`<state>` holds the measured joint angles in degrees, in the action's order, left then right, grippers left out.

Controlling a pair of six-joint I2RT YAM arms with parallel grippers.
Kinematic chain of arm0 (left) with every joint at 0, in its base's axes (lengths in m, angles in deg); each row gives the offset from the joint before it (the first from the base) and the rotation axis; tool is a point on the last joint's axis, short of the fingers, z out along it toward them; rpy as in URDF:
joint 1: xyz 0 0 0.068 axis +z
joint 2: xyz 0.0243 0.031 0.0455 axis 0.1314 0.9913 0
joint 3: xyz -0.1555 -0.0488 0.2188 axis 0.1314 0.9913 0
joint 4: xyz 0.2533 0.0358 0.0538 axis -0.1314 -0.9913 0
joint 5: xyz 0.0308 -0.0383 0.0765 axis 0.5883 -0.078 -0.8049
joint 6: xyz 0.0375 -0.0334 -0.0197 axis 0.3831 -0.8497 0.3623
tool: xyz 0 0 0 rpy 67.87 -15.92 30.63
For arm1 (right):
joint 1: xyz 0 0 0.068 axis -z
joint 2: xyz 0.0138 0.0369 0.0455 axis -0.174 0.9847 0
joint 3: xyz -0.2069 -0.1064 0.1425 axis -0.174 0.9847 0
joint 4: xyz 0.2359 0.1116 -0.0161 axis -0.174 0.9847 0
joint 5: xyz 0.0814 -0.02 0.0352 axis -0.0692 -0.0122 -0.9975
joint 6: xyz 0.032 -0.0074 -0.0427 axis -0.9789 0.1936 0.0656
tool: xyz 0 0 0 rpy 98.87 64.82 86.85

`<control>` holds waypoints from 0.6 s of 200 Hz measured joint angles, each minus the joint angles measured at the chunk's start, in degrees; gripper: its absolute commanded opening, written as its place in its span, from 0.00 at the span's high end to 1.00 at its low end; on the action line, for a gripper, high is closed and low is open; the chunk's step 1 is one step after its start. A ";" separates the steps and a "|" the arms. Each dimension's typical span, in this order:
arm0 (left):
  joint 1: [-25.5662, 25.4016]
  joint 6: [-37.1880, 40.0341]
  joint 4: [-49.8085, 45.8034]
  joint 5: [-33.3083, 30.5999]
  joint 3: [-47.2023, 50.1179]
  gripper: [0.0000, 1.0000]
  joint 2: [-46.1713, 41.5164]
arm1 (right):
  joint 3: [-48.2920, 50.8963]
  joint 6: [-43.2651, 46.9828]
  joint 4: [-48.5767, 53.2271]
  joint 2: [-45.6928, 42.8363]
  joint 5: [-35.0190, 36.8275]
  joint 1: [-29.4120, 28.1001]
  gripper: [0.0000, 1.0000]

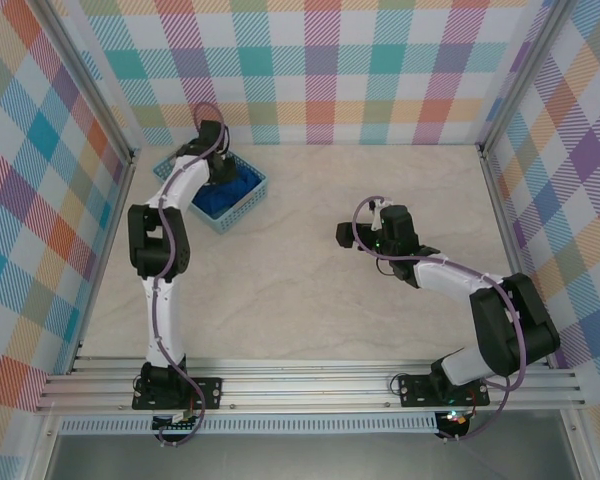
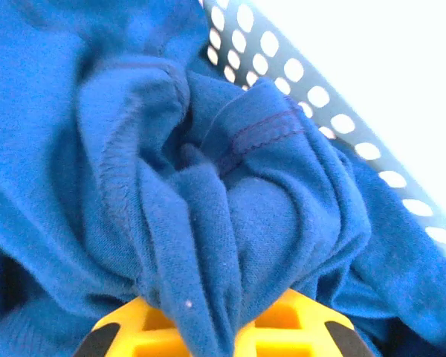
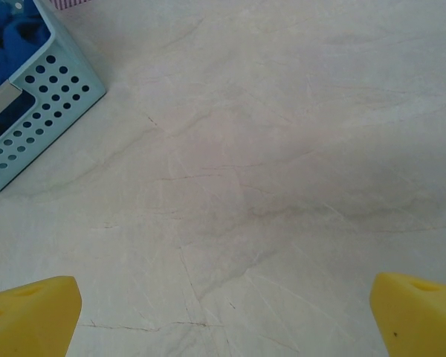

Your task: Fold the inside-out t-shirt

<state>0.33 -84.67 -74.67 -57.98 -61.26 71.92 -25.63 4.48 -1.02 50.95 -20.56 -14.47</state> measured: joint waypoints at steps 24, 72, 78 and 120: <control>-0.79 -0.31 3.63 0.44 7.87 1.00 -13.94 | -0.22 0.50 3.50 -2.56 1.64 0.00 0.00; -8.94 -0.44 13.40 4.72 8.63 1.00 -40.13 | -6.78 4.31 12.44 -9.99 7.69 0.02 0.00; -10.23 -0.44 14.14 5.40 7.69 1.00 -41.20 | -7.80 4.74 13.57 -10.97 8.57 0.02 0.00; -19.12 -0.44 14.62 11.74 0.74 1.00 -39.19 | -12.76 6.88 22.23 -18.53 13.97 0.59 0.00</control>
<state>-18.80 -85.11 -60.05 -46.24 -60.52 32.73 -38.39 11.37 21.21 32.42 -6.60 -13.88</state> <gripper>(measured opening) 0.091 0.996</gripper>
